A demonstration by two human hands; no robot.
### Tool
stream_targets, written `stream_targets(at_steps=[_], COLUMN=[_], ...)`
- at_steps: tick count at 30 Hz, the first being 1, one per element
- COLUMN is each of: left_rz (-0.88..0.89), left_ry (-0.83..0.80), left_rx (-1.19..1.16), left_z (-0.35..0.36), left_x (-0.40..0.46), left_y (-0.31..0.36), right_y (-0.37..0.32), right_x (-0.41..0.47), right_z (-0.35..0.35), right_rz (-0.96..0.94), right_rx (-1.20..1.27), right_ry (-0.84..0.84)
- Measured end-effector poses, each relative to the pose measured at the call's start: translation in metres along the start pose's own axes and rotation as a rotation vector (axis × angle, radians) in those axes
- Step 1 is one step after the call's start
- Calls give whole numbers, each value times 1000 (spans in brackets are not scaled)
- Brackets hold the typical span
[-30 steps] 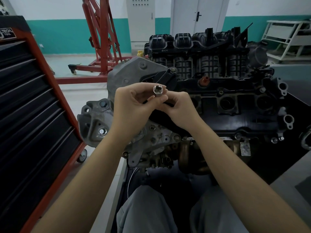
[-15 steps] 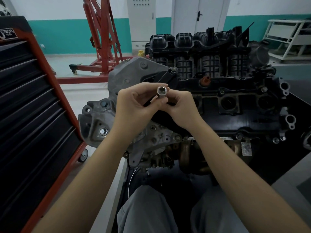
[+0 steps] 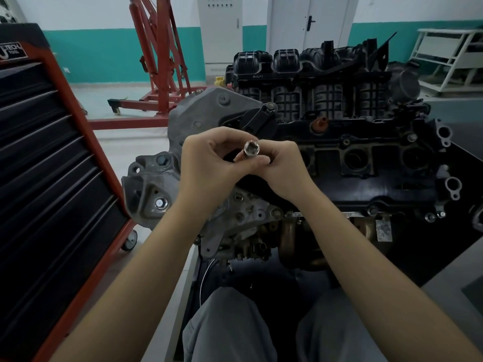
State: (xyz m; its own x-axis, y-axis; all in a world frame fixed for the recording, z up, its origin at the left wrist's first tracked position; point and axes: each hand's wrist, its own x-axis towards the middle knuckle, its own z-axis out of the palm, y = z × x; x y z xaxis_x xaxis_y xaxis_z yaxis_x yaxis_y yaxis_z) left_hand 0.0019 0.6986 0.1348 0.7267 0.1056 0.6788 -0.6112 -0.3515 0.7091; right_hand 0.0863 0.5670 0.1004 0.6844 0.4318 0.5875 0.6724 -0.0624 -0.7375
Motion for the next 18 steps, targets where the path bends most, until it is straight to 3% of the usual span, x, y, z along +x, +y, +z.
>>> stream_targets(at_steps=[8, 14, 18], left_rz=[-8, 43, 20], left_ry=[-12, 50, 41], left_rx=[-118, 21, -66], left_z=[-1, -2, -2], left_x=[-1, -2, -2], left_y=[-3, -3, -4], right_y=[-2, -2, -4], right_x=[1, 0, 0], right_z=[-1, -2, -2], right_rz=[-28, -23, -29], right_rx=[-29, 11, 12], right_ry=[-31, 34, -31])
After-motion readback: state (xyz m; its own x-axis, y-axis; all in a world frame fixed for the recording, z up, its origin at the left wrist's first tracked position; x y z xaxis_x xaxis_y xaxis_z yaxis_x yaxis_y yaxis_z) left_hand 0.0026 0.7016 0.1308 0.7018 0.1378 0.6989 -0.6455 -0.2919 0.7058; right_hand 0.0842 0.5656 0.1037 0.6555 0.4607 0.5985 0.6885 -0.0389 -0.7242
